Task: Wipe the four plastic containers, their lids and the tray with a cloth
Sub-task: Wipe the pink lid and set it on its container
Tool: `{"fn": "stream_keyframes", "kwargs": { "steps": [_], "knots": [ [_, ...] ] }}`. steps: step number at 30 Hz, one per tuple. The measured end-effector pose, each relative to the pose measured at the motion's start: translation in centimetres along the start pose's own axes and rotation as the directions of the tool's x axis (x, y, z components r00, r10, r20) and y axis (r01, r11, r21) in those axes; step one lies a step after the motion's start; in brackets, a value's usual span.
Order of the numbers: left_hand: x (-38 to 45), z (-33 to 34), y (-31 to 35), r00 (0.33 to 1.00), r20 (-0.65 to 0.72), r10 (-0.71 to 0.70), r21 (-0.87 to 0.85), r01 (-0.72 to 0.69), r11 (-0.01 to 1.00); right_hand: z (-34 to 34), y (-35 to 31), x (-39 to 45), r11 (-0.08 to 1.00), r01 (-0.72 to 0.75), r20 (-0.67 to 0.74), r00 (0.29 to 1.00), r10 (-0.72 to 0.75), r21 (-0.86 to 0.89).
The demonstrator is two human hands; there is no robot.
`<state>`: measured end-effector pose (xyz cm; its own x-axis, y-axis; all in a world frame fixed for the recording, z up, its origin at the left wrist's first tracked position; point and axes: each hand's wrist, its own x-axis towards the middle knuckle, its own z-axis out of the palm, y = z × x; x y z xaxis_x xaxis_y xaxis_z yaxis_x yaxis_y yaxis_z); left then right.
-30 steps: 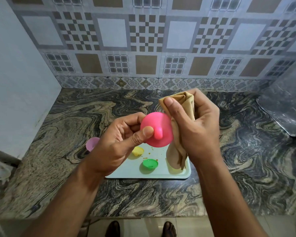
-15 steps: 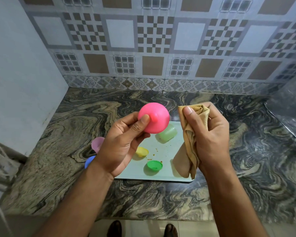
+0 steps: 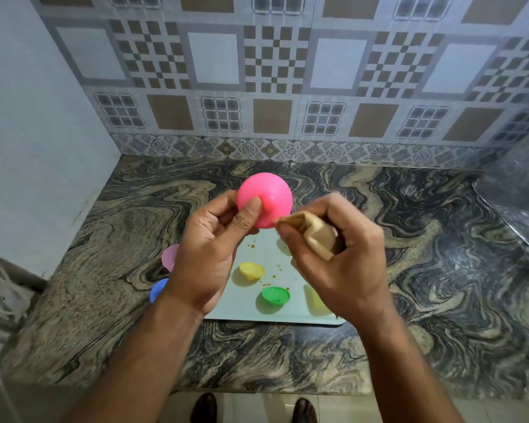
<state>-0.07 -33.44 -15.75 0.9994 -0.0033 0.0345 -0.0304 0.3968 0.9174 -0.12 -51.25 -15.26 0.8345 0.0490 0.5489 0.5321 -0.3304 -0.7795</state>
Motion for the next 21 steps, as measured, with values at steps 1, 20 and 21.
{"fn": "stream_keyframes", "kwargs": {
  "steps": [1,20,21],
  "knots": [
    [0.2,-0.2,0.2,1.0,-0.005,0.009,0.008,-0.009,1.0,0.1,0.1,-0.4,1.0,-0.017,0.041,0.999,0.017,0.007],
    [0.9,-0.6,1.3,0.985,0.151,0.083,0.252,-0.119,0.96,-0.9,-1.0,1.5,0.853,-0.193,0.017,0.977,0.211,0.485],
    [0.9,-0.7,1.2,0.982,0.153,0.113,0.266,-0.151,0.952,-0.6,-1.3,1.2,0.853,-0.166,-0.013,0.98,0.198,0.495]
  ]
}}
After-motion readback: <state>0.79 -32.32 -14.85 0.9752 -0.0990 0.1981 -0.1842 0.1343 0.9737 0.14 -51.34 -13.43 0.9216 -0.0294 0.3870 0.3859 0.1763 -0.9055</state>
